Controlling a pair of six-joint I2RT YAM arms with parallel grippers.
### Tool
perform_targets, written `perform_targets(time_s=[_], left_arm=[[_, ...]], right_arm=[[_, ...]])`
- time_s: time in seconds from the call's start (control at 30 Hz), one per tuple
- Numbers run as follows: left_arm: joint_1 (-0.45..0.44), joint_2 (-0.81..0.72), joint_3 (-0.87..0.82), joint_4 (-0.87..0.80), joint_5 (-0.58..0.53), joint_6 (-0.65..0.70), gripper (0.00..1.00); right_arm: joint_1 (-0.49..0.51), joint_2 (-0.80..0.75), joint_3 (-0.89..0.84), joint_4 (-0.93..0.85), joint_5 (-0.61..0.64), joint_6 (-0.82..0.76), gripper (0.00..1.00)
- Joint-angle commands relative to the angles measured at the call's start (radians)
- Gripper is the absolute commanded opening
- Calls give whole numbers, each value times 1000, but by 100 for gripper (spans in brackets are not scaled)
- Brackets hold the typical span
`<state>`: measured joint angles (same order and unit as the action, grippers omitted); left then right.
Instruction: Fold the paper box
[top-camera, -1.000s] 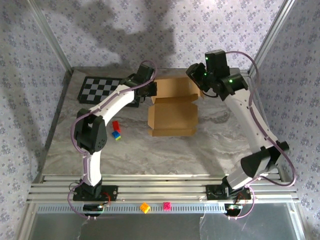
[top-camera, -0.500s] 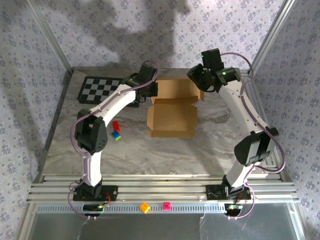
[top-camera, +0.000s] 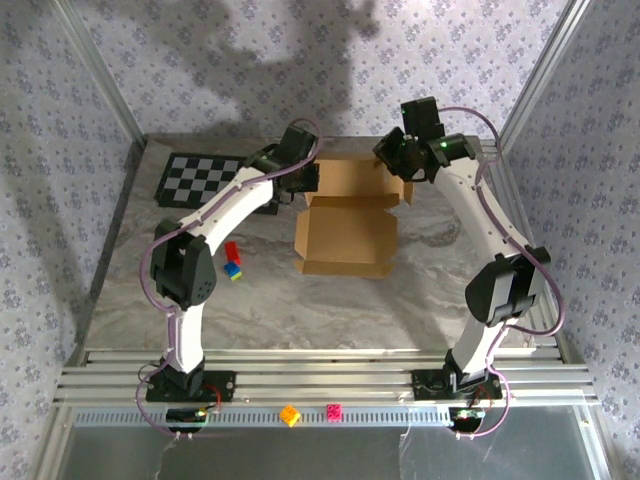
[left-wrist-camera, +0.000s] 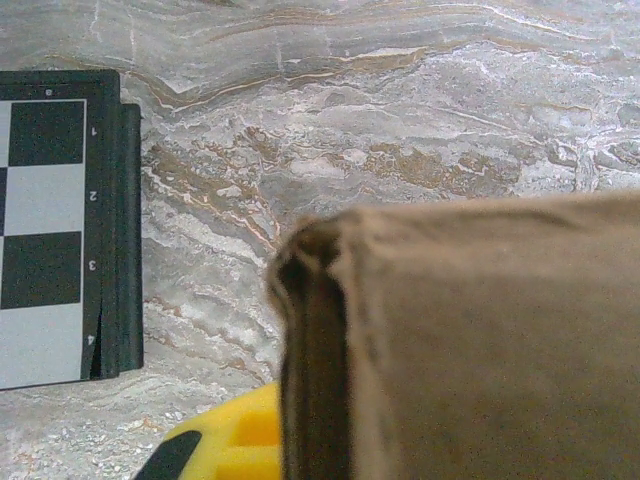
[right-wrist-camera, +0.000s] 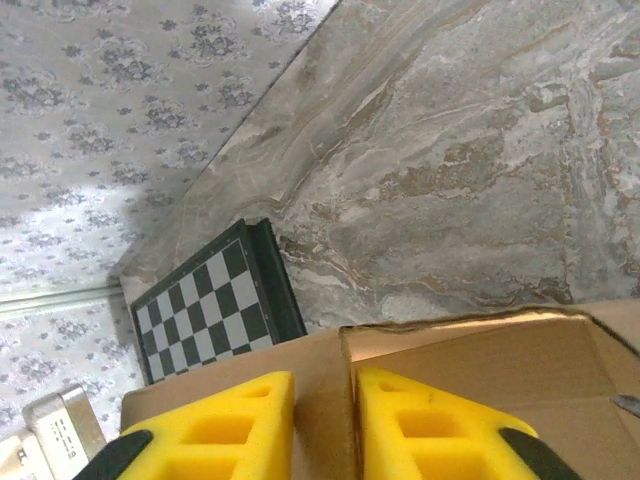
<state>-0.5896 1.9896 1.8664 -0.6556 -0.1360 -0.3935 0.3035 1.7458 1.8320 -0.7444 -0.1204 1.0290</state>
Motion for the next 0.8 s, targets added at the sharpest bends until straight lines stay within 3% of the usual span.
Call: perform_targets(time_s=[0.0,0.1,0.37,0.43,0.53,0.63,0.77], left_arm=[[-6,-27,50,-12,-4,3,0],[-6,-24,56,-17,1,-10,0],[3,-12,106,-80,5,-52,0],[10,-15,108,-86,9,-60,0],[34,-18,113,-101,39,-87,0],[74,-17,118,-110,121,-128,0],[129,7,147,-134,254,-186,0]], right_arm=[[-1,1,14,16,-6,31,11],[-2,-10,-1,30,6,64,0],[-1,-26,-13,83,-13,175,1],[5,-31,24,50,14,147,29],[0,-85,19,46,59,92,52],[-25,-196,-88,133,69,24,57],[-95,-373,-354,311,-18,-45,51]])
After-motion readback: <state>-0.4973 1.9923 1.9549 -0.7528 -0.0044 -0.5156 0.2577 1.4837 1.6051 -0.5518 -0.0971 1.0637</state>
